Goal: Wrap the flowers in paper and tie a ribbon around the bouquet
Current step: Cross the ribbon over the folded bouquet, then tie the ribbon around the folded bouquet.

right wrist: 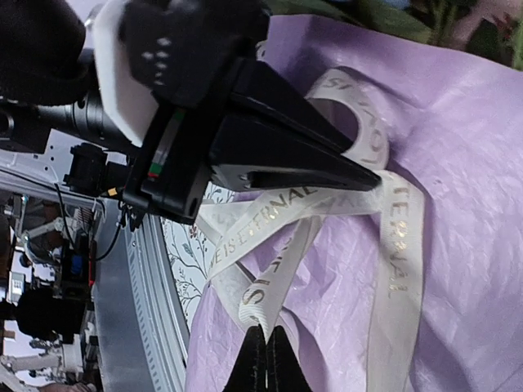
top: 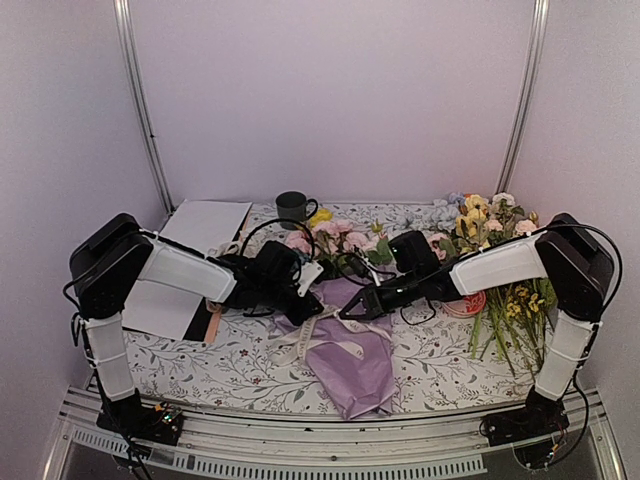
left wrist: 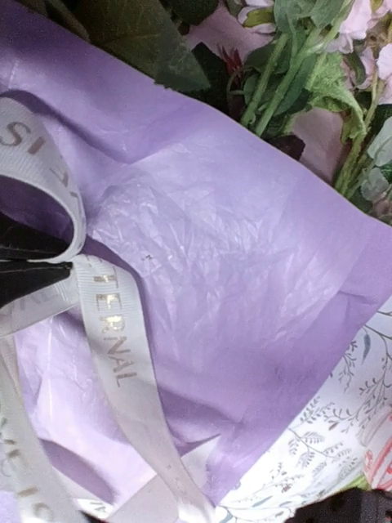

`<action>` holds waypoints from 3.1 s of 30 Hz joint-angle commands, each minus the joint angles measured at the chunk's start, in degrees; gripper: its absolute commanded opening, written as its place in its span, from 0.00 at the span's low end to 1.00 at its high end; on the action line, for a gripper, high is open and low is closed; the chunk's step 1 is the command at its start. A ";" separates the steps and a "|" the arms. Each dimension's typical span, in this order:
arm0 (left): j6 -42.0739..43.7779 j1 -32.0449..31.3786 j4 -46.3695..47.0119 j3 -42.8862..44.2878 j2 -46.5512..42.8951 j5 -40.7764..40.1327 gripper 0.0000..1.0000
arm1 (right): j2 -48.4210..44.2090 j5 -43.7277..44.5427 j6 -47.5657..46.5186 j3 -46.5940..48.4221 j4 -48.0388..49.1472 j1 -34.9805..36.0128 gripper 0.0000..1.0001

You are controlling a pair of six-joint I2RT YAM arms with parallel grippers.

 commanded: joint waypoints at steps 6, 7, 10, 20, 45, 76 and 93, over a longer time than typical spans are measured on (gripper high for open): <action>2.05 -0.69 -3.03 1.61 1.35 -3.03 0.00 | -2.89 -14.28 12.52 -3.83 6.76 -3.74 0.00; 2.16 -0.82 -3.19 1.67 1.36 -3.17 0.00 | -3.14 -19.26 14.91 -3.55 9.27 -3.59 0.00; 2.39 -0.93 -3.17 1.39 1.43 -3.29 0.00 | -4.61 -24.19 19.38 -0.91 11.10 -1.60 0.00; 2.21 -1.01 -2.88 0.98 1.36 -3.27 0.00 | -5.84 -15.64 22.17 -2.05 3.38 -3.98 0.00; 1.84 -1.50 -10.28 0.07 -16.81 5.15 0.72 | 9.67 7.51 8.41 -3.21 -12.32 -7.15 0.00; -19.70 3.54 -8.94 -23.28 -18.92 3.17 0.00 | 8.85 7.24 7.26 -2.29 -13.18 -7.16 0.00; -19.38 18.21 -31.09 -21.42 -54.01 -19.27 0.00 | 10.51 6.04 4.89 -3.21 -14.01 -12.67 0.00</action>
